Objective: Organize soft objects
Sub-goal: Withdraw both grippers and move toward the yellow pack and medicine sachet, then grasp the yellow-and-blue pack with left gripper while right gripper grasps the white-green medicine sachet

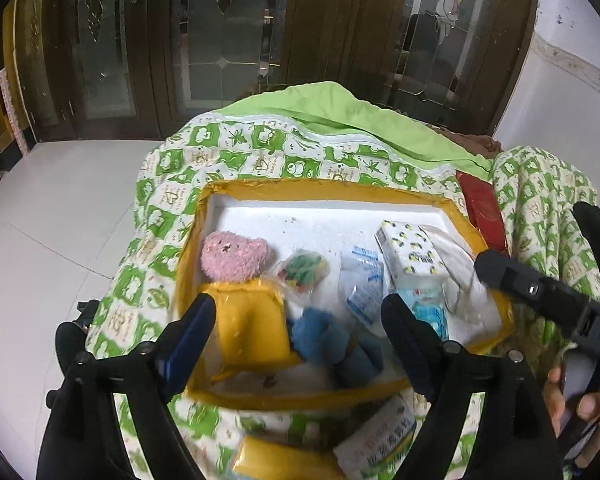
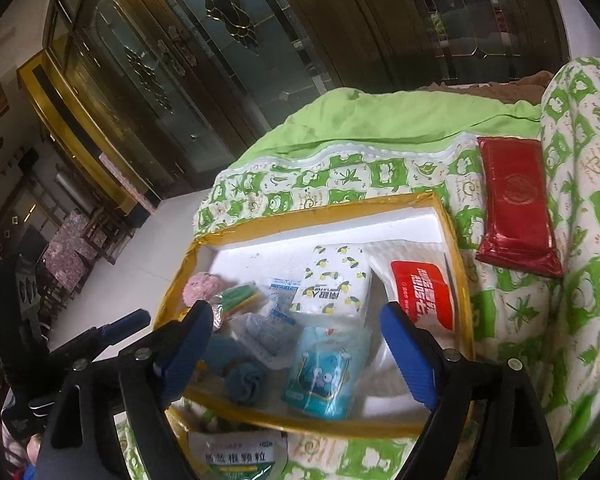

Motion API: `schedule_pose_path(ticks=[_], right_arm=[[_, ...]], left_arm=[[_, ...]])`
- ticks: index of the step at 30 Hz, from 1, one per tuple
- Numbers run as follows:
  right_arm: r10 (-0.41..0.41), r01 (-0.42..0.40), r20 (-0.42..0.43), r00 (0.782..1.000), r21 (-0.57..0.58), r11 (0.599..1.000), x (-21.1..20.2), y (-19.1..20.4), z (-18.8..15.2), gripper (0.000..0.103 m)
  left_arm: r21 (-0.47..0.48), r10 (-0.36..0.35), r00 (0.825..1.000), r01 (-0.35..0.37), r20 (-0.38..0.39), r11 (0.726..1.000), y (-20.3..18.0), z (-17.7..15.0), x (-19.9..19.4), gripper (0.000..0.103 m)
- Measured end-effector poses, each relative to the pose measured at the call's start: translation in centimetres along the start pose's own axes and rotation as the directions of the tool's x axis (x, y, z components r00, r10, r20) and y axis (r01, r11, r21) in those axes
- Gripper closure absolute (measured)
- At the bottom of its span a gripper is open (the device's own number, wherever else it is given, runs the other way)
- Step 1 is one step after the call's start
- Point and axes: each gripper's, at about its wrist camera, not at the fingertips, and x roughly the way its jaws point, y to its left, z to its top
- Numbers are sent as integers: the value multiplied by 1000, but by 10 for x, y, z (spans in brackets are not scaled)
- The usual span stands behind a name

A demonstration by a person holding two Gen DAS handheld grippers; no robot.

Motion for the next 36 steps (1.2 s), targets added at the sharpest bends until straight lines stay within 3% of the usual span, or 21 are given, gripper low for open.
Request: schedule_pose_path(ticks=[9,15,23,29,36], right_arm=[[13,-12,-17,1000,88,996,-19,-19,-15,8],[43,-39,-46,998,84,996,-29,-14,-34,8],[67,-58,-191,979,55,997,-12,2,-77,8],[65,-72,-286,956,-16,997,5,22,-106,8],[38,-50,-281,959,-35,998,8,23,-111,8]], left_arm=[[-52,18,999,-16,33,999,20,-38,-39,13],[-169,3,1000,2,29,986,42,-74,-52,12],[-270,-18,1000,11,-23,963,57,-118,-41,12],[-291,-40,999,35,-12,956,58,-119,-42,12],[-325,-43,999,30,-33,945,57,-116,-33,12]])
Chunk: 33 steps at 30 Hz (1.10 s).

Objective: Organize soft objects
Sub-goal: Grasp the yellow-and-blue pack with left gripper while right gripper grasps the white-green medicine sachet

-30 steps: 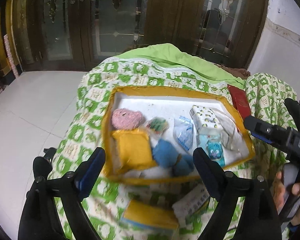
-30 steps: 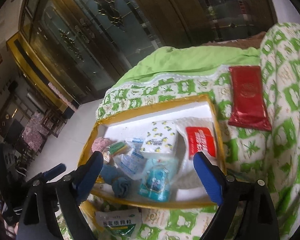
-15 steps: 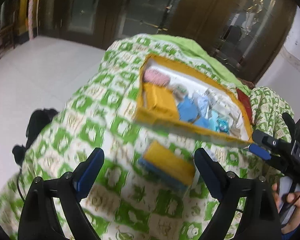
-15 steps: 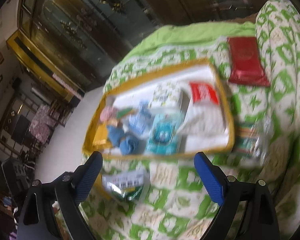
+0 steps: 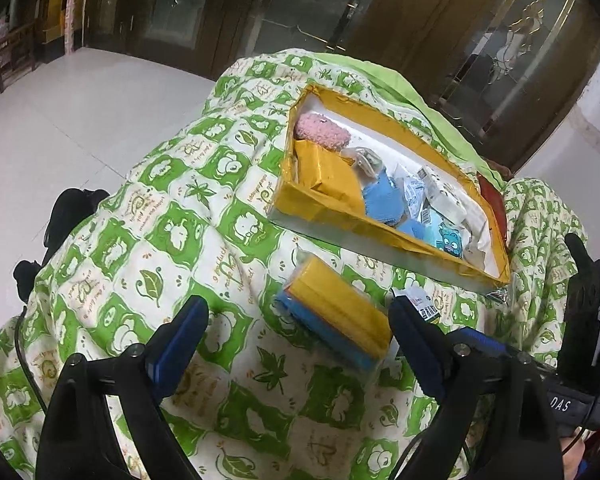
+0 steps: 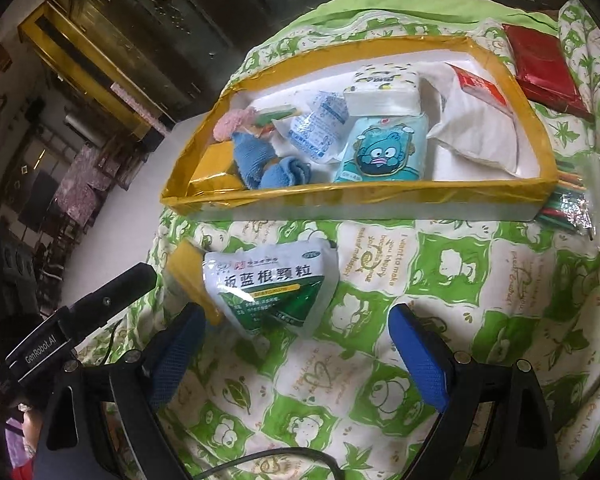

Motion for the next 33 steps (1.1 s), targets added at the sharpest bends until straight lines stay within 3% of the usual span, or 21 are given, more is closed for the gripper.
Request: schedule_pose_path(ticks=[11,15,17,19,22,26,28,30,33], right_arm=[[5,-7,-32,999,-63,998,23,14,5,8],[-28,25,-34,999,-99,995,31,19,6,8],[-68,65,-23,997,-115,991,33,19,6,26],[-81,78,-20,997,-104,992,34,17,8,37],[-93,90,-20,996,-88,992,32,13,10,46],[-111,109,-17,994,-98,989,32,14,10,50],[-127,124,-15,992,-113,986,32,15,10,53],[-130,128,-12,991,-117,985,32,16,10,56],[-129,127,-8,992,-118,985,30,15,10,59]], left_arm=[[-3,41,999,-41,-23,999,-1,-3,12,12],[-38,50,998,-51,-33,998,6,-2,16,12],[-42,52,998,-54,-37,998,6,-1,17,12],[-31,58,998,-60,-37,998,2,0,19,12],[-22,54,998,-55,-44,998,-7,0,24,12],[0,81,995,-81,-57,997,-18,-2,36,13],[14,90,995,-89,-49,996,-21,-3,38,23],[40,89,995,-87,-41,995,-24,-4,38,41],[69,78,997,-76,-25,995,-29,-6,36,51]])
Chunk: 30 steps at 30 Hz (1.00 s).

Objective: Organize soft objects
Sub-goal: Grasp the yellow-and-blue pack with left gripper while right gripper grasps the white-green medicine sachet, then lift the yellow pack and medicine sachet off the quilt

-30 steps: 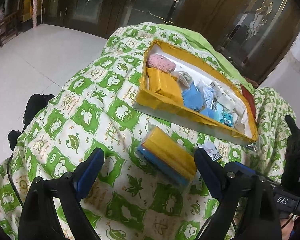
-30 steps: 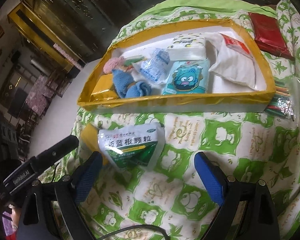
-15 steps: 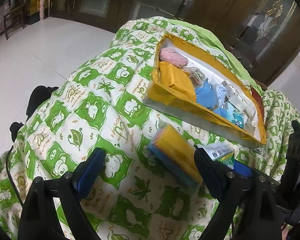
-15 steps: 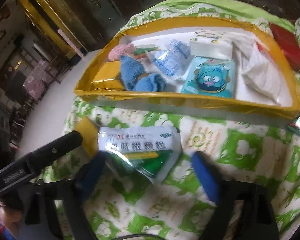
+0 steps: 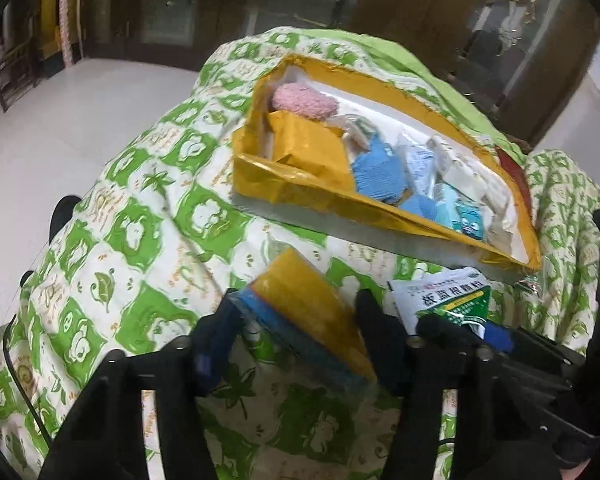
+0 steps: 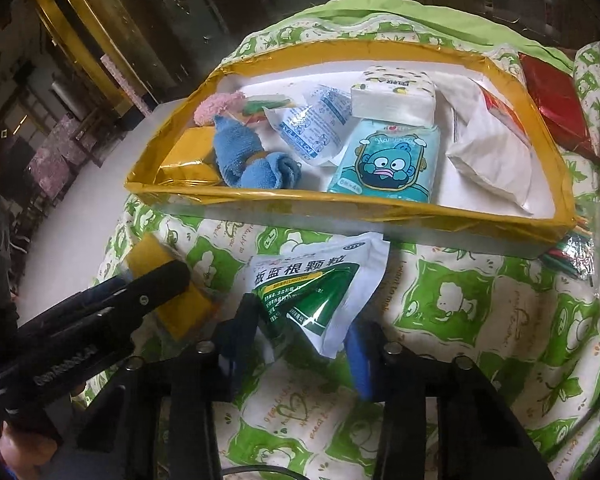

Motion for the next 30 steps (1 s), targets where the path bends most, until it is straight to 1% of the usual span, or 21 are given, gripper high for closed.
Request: schedule_pose_path(ticks=[1,2,3,6,11,14,17,18,19,21,22,26,28,29,30], right_arm=[[0,0,1,1000,-2,1000,-1,0,0,60],[2,-2,1,1000,-3,1000,-1,1,-1,63],[5,-5,3,1000,-3,1000,-2,1,-1,63],[10,-9,15,1000,-8,1000,-10,1,-1,65],[24,-25,33,999,16,1000,-23,-5,-1,65],[28,-29,33,999,32,999,-24,-8,-2,65],[33,-34,23,999,38,999,-21,-8,-2,65],[33,-34,21,999,38,999,-20,-8,-2,65],[32,-33,18,999,37,999,-20,-8,-3,65],[28,-29,19,999,38,999,-20,-9,-3,65],[25,-26,21,999,40,999,-20,-10,-3,65],[22,-24,26,999,64,998,-22,-15,-2,65],[26,-28,25,999,74,997,-22,-16,-2,65],[26,-28,25,999,74,997,-22,-15,-2,65],[26,-28,26,999,73,997,-22,-15,-2,65]], left_arm=[[11,-4,1000,4,1,1000,-2,-1,0,52],[20,-8,1000,8,6,1000,-4,-1,-1,55],[27,-15,1000,15,9,1000,-5,-2,-2,57],[46,-46,999,45,17,998,-7,-4,-8,62],[36,-93,995,92,26,995,-1,-7,-17,65],[35,-124,992,123,22,992,-1,-7,-20,65],[36,-135,991,135,-14,990,-6,-11,-14,61],[38,-133,991,134,-27,990,-8,-13,-11,56],[39,-132,990,134,-46,990,-11,-16,-7,54],[47,-124,991,127,-58,991,-15,-21,-4,46],[59,-119,991,122,-63,991,-19,-24,-3,44],[130,-71,996,78,-60,988,-35,-33,-1,42],[163,-56,997,64,-52,985,-42,-36,0,50],[175,-62,997,69,-49,982,-45,-38,0,57],[183,-67,997,75,-49,980,-47,-39,-1,61]])
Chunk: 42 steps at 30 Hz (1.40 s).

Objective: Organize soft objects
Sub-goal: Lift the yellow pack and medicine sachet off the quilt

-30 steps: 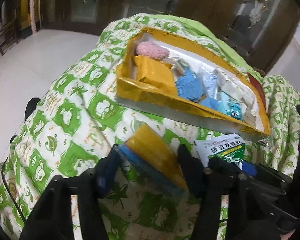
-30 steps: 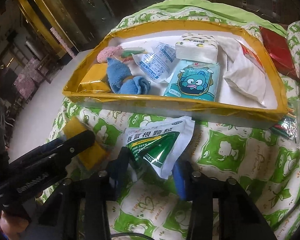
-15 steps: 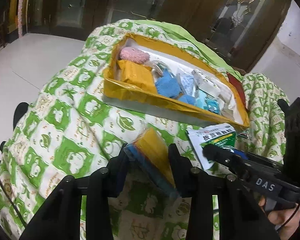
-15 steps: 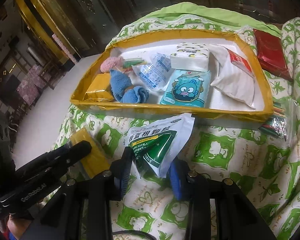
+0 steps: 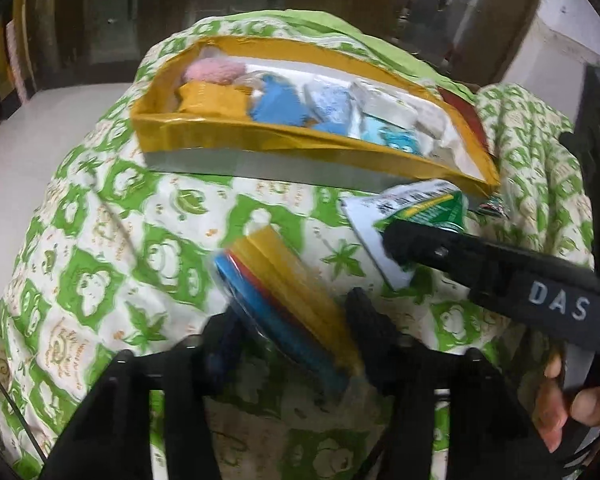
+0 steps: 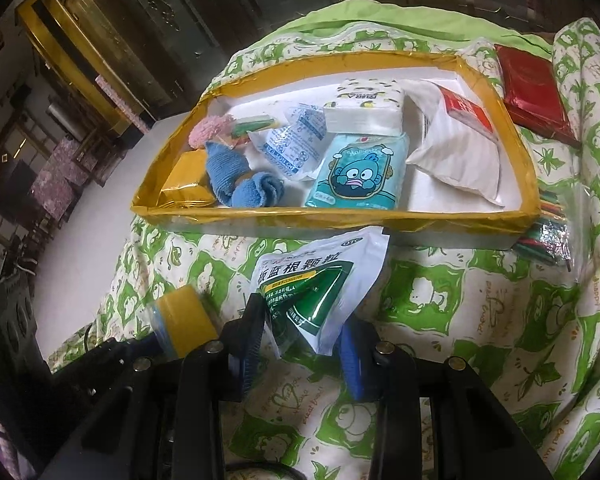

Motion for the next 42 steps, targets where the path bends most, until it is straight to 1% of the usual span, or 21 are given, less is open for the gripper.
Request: schedule_pose_path(ticks=[3,6,11,17,23,27,28,29,32,34,35,37,39,40,41,42], right_arm=[[4,-4,8,1000,-1,1000,-2,0,0,65],[12,-12,16,1000,9,1000,-6,-3,1,65],[34,-35,37,999,34,999,-15,-9,6,65],[51,-54,61,997,47,997,-25,-14,9,66],[64,-68,66,996,45,997,-28,-12,9,66],[90,-92,68,994,39,995,-32,-9,9,67],[95,-98,71,993,35,995,-33,-8,9,72],[100,-102,75,992,25,994,-35,-7,9,81],[105,-105,87,991,-4,994,-41,-2,9,83],[104,-104,84,991,-14,995,-41,0,9,88],[106,-105,79,991,-13,994,-40,-1,9,89],[111,-112,60,992,0,994,-36,-3,9,89],[109,-112,55,993,46,993,-33,-12,8,88],[100,-104,52,994,64,993,-31,-16,9,83],[87,-90,39,995,82,993,-28,-22,10,61],[74,-78,34,997,108,991,-26,-27,10,47]], left_arm=[[42,-2,1000,2,15,999,-9,-1,-4,68],[59,-21,999,19,30,998,-11,0,-10,72],[40,-56,997,54,50,998,-3,3,-21,73],[7,-71,994,70,82,997,6,9,-30,73],[-17,-80,993,81,92,997,11,11,-32,73],[-24,-81,993,84,91,996,13,11,-32,73],[-25,-81,993,84,90,996,14,11,-32,73],[-26,-80,993,82,88,996,15,11,-31,73],[-29,-78,994,80,81,996,16,10,-30,73],[-28,-77,994,79,79,996,16,10,-29,73],[-27,-77,994,80,77,996,15,10,-29,73],[-27,-77,994,79,73,996,16,10,-28,73],[-29,-77,995,80,70,996,16,10,-27,73],[-30,-78,995,80,69,996,16,10,-26,73],[-31,-81,995,83,66,996,17,10,-26,73],[-33,-82,995,84,61,996,17,10,-25,73]])
